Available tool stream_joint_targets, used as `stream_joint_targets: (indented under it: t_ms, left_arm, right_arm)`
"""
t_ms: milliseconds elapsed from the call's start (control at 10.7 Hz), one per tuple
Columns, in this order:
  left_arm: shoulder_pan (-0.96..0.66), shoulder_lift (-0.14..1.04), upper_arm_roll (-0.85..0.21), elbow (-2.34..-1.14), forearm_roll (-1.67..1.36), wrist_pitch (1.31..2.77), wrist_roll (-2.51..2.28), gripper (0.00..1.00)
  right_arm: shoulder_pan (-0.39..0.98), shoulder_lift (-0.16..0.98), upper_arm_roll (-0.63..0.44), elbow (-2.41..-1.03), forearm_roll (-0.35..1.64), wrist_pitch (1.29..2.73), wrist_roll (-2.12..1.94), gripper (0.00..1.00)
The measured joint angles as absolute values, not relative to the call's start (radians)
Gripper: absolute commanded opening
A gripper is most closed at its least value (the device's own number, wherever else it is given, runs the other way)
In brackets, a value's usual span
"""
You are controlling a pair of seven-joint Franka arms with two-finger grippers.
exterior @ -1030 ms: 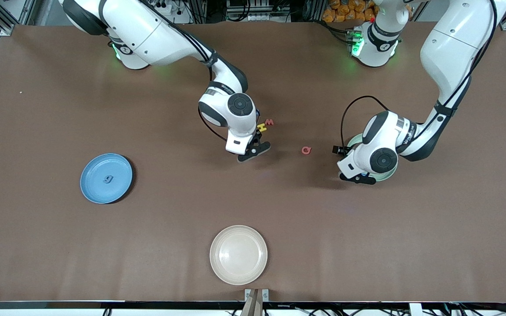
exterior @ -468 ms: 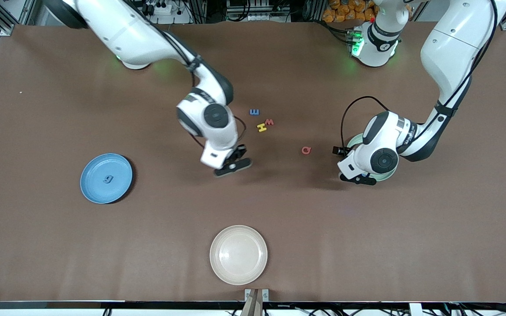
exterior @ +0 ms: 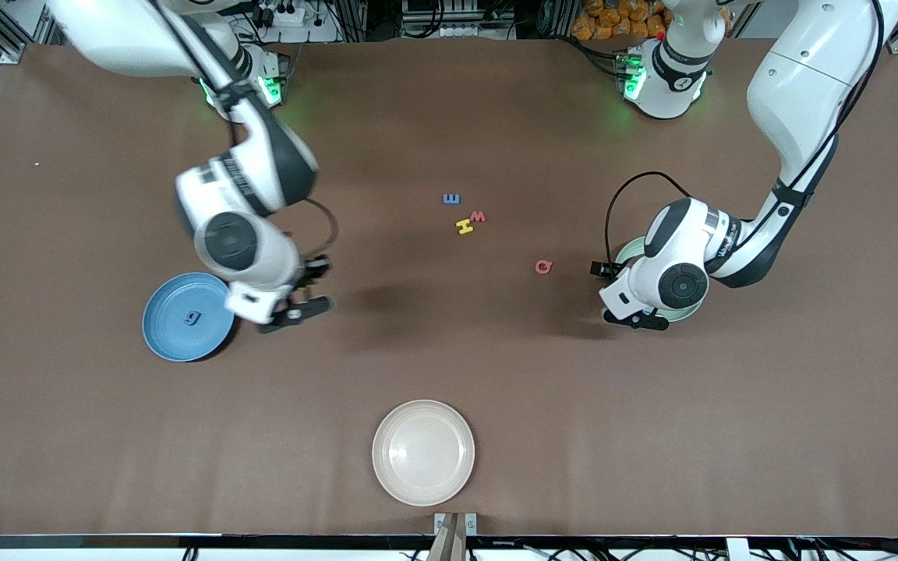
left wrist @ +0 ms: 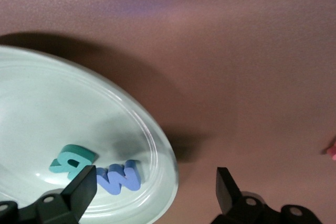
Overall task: Sort upper and lower case letters into plates
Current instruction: 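Release the W on the green plate while the right gripper drops c on blue plate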
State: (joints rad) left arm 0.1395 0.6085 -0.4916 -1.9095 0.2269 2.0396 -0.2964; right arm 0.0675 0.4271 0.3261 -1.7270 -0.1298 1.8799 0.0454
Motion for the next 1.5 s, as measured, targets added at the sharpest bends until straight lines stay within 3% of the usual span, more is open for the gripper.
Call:
stream_joint_targets:
  t_ms: [281,468,843,936,1030,1124,1498]
  left_arm:
    - [0.118,0.608,-0.492,-1.891,0.227,2.039,-0.298,1.00]
    - [0.078,0.608,-0.493,-1.882,0.227,2.039,-0.355,1.00]
    - [0.023,0.609,-0.495,-1.878,0.227,2.043,-0.444,1.00]
    - [-0.012,0.609,-0.498,-1.867,0.227,2.050,-0.486,1.00]
    - [-0.060,0.609,-0.500,-1.855,0.227,2.070,-0.543,1.00]
    - [-0.113,0.609,-0.501,-1.850,0.227,2.108,-0.614,1.00]
    - [-0.290,0.620,-0.503,-1.813,0.227,2.181,-0.940,1.00]
  right_arm:
    - [0.004,0.399,0.199,-1.831,-0.129,1.881,-0.181,0.00]
    - [-0.011,0.400,0.128,-1.881,-0.128,1.917,-0.268,0.05]
    - [-0.014,0.399,0.107,-1.904,-0.128,1.959,-0.323,0.12]
    - [-0.015,0.399,0.087,-1.906,-0.127,1.977,-0.368,0.25]
    - [-0.019,0.400,0.069,-1.909,-0.127,1.993,-0.405,0.77]
    - [-0.023,0.402,0.061,-1.911,-0.125,2.001,-0.421,1.00]
    - [-0.021,0.402,0.065,-1.914,-0.121,2.003,-0.425,1.00]
